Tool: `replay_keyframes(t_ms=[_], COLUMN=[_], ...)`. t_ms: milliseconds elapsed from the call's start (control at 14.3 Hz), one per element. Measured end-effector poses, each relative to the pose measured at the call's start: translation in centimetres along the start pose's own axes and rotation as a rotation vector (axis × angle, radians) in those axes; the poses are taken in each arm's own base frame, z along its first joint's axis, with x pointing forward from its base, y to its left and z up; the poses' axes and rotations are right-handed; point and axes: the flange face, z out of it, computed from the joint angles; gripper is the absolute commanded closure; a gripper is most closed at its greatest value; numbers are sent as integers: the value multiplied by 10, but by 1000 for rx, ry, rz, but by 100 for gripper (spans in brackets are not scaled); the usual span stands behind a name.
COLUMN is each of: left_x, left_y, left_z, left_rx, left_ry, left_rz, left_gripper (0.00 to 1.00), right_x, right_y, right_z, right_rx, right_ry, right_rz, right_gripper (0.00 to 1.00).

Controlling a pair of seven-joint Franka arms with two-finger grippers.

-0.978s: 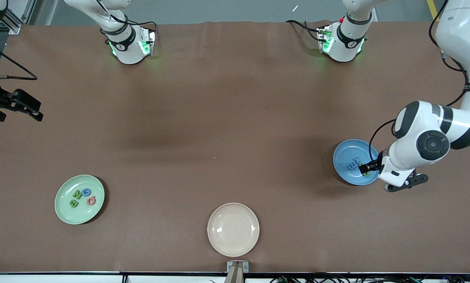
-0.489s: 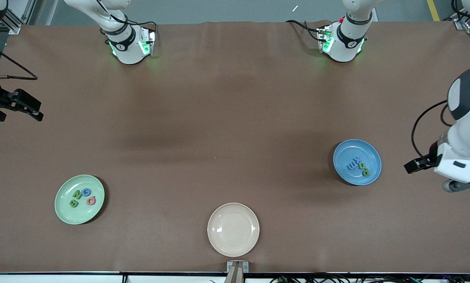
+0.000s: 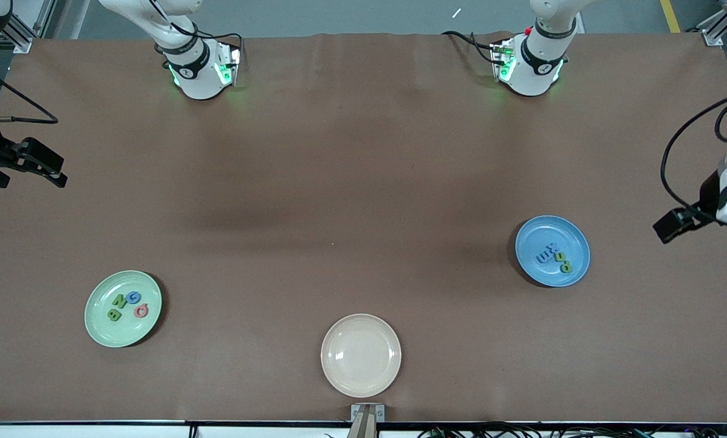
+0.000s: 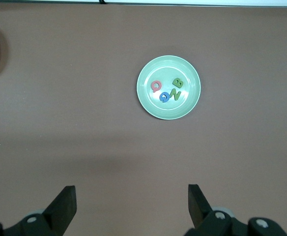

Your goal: Sort upper and lower case letters into plates

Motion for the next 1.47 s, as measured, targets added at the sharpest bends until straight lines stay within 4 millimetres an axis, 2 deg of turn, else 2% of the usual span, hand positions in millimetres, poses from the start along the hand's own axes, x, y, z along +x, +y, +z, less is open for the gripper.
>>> replay_keyframes(t_ms=[140,279,419,698,908,1187,1466], left_x=[-13,-22,-39,-79,-101,-107,-104], left_y=[-3,-16,-24,-16,-12,-27,-29], left_z=[-24,-41,-45,-43,-43,-47,-57], left_rx=[-59,-75,-117,-158,-153,-157,-164], left_ry=[-16,-24,-100,-148,-152,-137,-112], left_rz=[42,86,108,122,130,115,123], left_gripper=[0,0,0,0,0,0,0], right_x=[0,0,0,0,0,0,0], right_y=[0,0,0,1,1,3,7], right_z=[0,0,0,0,0,0,0], right_rx=[0,0,0,0,0,0,-1], right_ry=[0,0,0,0,-1,-2,-2], right_rz=[0,1,1,1,1,4,12], right_gripper=[0,0,0,0,0,0,0])
